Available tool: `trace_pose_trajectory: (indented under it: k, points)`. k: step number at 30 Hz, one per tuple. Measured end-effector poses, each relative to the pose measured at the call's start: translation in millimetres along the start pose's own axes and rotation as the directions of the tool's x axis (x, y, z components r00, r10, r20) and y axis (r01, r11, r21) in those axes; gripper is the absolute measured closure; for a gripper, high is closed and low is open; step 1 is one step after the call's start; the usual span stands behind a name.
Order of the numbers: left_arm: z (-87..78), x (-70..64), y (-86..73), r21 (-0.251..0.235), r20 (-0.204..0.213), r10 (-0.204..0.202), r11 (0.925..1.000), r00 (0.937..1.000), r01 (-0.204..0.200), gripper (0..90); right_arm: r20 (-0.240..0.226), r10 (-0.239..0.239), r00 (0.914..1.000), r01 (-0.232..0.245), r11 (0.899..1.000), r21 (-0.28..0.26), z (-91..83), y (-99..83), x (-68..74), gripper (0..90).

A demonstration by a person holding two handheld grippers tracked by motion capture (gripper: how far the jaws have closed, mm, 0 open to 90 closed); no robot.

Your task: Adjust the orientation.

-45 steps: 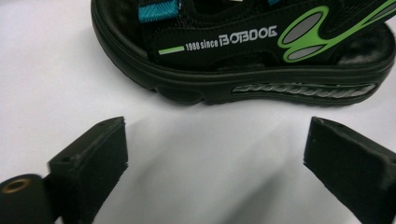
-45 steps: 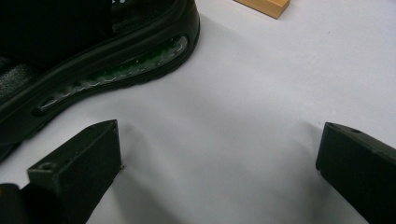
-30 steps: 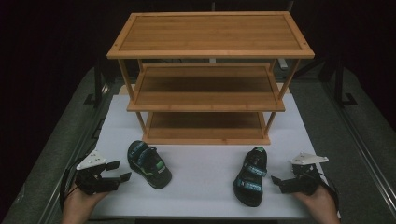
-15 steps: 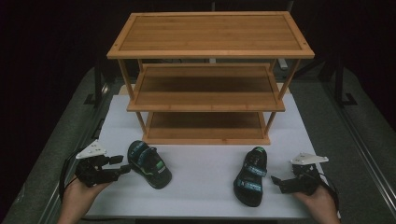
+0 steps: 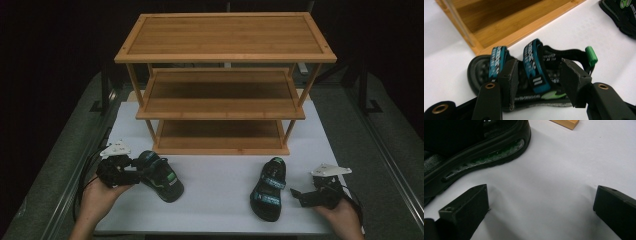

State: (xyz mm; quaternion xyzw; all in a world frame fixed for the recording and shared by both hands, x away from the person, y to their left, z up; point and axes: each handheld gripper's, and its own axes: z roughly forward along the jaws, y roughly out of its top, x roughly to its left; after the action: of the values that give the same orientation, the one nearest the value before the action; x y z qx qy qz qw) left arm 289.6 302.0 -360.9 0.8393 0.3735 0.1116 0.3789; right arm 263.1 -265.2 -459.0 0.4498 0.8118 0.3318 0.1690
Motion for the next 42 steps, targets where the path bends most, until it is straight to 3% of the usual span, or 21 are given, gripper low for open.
trace_pose_trajectory:
  k: [7, 11, 18, 25, 34, 42]
  points:
    - [17.6, -0.6, 7.3, 0.041, 0.009, 0.005, 0.9992, 0.9999, -0.006, 49.3, 0.0, -0.001, 1.0, 0.001, 1.0, -0.001, 0.0, 0.0, -0.1, 0.0]
    - [26.2, -1.3, 8.9, 0.066, -0.011, 0.008, 0.9978, 0.9999, -0.008, 50.3, 0.0, -0.002, 1.0, 0.002, 1.0, -0.001, 0.1, -0.1, -0.1, 0.0]
    - [35.0, 0.5, 5.9, 0.095, -0.031, 0.008, 0.9954, 0.9995, -0.005, 59.2, 0.0, -0.003, 1.0, 0.003, 1.0, -0.001, 0.1, -0.1, -0.2, 0.0]
    - [35.4, 0.1, 5.8, 0.097, -0.037, 0.008, 0.9953, 0.9993, -0.004, 64.2, 0.0, -0.002, 1.0, 0.002, 1.0, -0.001, 0.1, -0.1, -0.2, 0.0]
    - [33.6, -2.9, 7.0, 0.099, -0.058, 0.042, 0.9944, 0.9974, -0.036, 69.2, 0.0, -0.002, 1.0, 0.002, 1.0, -0.001, 0.1, -0.1, -0.3, 0.0]
    - [26.8, -3.3, 9.6, 0.089, -0.031, 0.056, 0.9946, 0.998, -0.053, 69.6, 0.0, -0.002, 1.0, 0.002, 1.0, -0.001, 0.1, -0.1, -0.3, 0.0]
